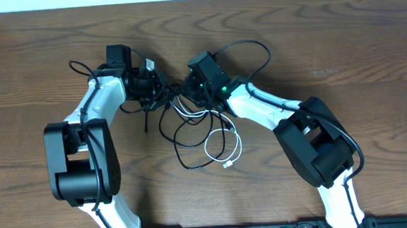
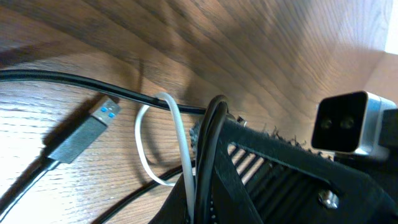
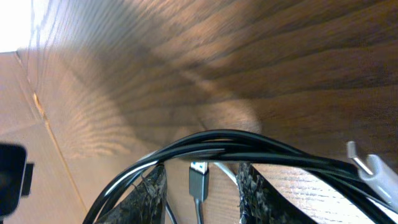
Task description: Untangle cables
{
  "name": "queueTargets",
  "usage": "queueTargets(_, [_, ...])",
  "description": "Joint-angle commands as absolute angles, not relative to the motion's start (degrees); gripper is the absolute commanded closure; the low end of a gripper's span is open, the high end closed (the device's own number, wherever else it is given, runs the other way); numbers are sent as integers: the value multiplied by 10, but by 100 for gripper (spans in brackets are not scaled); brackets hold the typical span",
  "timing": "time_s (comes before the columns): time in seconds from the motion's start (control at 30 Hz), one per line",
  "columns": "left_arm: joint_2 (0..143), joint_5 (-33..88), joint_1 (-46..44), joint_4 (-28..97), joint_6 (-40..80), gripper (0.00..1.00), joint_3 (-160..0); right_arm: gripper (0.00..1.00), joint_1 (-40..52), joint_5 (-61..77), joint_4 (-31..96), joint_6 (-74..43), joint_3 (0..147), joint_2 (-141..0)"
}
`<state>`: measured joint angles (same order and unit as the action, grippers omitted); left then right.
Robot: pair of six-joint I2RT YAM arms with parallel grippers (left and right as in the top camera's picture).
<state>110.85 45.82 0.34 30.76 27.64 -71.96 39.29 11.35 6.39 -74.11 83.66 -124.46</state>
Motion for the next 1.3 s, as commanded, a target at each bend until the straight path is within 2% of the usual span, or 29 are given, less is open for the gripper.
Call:
queueTargets(0.0, [1112,534,3,306,257,92,-724,67,405,70,62,-768,835,-1254])
queueTargets(0.43, [1112,622,2,331,264,92,-724,59,405,8,14,-767,835,-1273])
queueTargets(0.6, [1112,670,0,334,259,93,-724,54,401,8,-80,-767,835,-1324])
queueTargets(0.73, [1112,671,0,341,251,93,-724,61,388,7,-114,-752,835,-1347])
queueTargets(0.8, [1112,671,0,342,251,93,-724,68,378,5,-110,-719,835,-1351])
queueTargets(0.83, [1112,671,0,342,250,93,-724,76,373,3,-105,-689,835,-1351])
queueTargets(0.9, [1112,670,0,342,232,93,-724,98,363,9,-103,-628,835,-1351])
queueTargets(1.0, [1112,654,0,340,202,93,-724,99,342,87,-97,-560,835,-1345])
queueTargets(1.27, [1112,470,0,335,196,93,-724,99,270,386,-94,-520,835,-1301])
